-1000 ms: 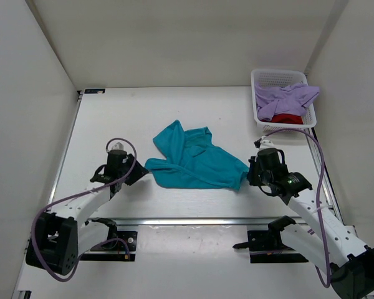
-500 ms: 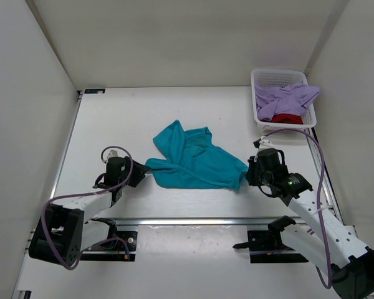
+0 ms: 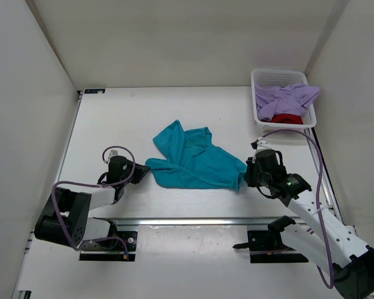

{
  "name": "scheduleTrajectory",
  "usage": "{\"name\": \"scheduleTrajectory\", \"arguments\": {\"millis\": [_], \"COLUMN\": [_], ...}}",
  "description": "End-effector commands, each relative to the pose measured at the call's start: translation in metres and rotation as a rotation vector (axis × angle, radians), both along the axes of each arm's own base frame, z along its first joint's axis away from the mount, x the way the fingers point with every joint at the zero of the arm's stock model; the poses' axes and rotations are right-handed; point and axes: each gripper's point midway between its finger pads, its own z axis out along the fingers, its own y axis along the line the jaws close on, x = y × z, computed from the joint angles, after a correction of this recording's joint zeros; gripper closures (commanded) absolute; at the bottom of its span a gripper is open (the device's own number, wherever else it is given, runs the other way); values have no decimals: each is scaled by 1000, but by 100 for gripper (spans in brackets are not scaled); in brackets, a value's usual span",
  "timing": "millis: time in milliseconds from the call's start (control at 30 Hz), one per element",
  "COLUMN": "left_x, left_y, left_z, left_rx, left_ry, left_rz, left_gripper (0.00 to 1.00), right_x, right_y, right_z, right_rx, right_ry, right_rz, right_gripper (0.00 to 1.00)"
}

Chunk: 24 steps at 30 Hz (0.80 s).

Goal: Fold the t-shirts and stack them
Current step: Flatten out the tshirt

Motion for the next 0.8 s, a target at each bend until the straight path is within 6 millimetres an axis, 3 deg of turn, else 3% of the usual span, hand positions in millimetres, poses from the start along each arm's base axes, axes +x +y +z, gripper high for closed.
{"name": "scheduleTrajectory", "arguments": {"millis": [0, 100, 167, 267, 333, 367, 400, 433, 467, 500, 533, 567, 633, 667, 733, 767], "left_x": [19, 25, 27, 33, 42, 43, 37, 39, 39, 34, 31, 29, 21, 16, 5, -1], "left_y": [-1, -2, -6, -22, -31, -37, -37, -40, -33, -26, -17, -12, 8, 16, 30, 46], "left_z": [21, 32, 44, 86, 136, 169, 178, 212, 234, 248, 277, 299, 329, 351, 372, 393], "left_rx": [-16, -7, 14, 106, 178, 208, 233, 235, 261, 264, 265, 266, 246, 244, 221, 241], "left_ry": [-71, -107, -133, -217, -324, -383, -376, -441, -464, -472, -515, -550, -592, -630, -670, -714], "left_rz": [7, -10, -33, -124, -182, -220, -241, -265, -261, -267, -265, -267, -272, -255, -251, -202], "left_gripper": [88, 100, 100, 100, 100, 100, 100, 100, 100, 100, 100, 100, 100, 100, 100, 100], "right_x": [4, 5, 5, 9, 17, 16, 17, 24, 24, 25, 25, 28, 27, 27, 24, 28], "right_y": [3, 1, 0, -6, -5, -13, -12, -17, -21, -24, -31, -31, -37, -39, -31, -23], "right_z": [2, 5, 10, 33, 68, 72, 94, 120, 126, 152, 176, 188, 246, 257, 312, 317], "right_rx": [8, -4, -11, -33, -24, -64, -60, -67, -97, -91, -111, -110, -91, -91, -9, -2], "right_ry": [-22, -29, -42, -86, -153, -149, -181, -231, -225, -267, -299, -311, -397, -406, -480, -468], "right_rz": [-2, -15, -21, -49, -68, -84, -85, -113, -121, -127, -150, -165, -177, -182, -158, -127], "right_gripper": [100, 100, 100, 100, 100, 100, 100, 100, 100, 100, 100, 100, 100, 100, 100, 100]}}
